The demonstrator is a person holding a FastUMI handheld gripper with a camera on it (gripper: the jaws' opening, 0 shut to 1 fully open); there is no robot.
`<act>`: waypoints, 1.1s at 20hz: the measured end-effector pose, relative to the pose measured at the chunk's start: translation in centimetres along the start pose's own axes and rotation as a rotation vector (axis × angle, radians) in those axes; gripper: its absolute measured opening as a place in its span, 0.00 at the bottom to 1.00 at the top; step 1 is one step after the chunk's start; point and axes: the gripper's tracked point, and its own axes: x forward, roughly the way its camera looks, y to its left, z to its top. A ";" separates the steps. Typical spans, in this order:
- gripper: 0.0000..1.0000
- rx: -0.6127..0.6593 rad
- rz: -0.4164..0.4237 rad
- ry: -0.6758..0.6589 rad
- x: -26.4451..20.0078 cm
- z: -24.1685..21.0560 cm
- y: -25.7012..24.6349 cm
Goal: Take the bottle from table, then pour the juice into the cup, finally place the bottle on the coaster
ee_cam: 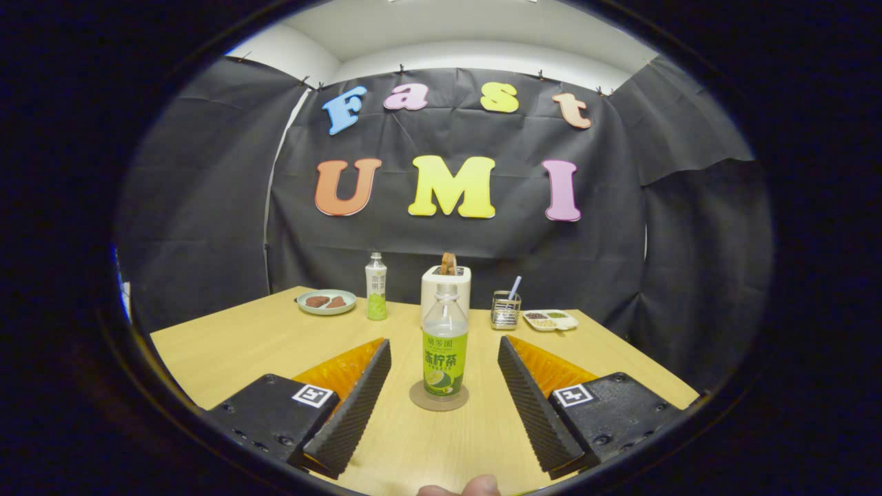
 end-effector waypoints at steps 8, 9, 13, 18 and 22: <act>1.00 -0.031 -0.009 -0.047 -6.2 1.0 3.2; 1.00 -0.035 -0.011 -0.057 -6.8 1.3 3.6; 1.00 -0.054 0.005 -0.068 -9.3 0.8 5.7; 1.00 -0.073 0.025 -0.114 -11.8 1.2 8.3; 1.00 -0.059 0.044 -0.124 -12.9 1.2 9.8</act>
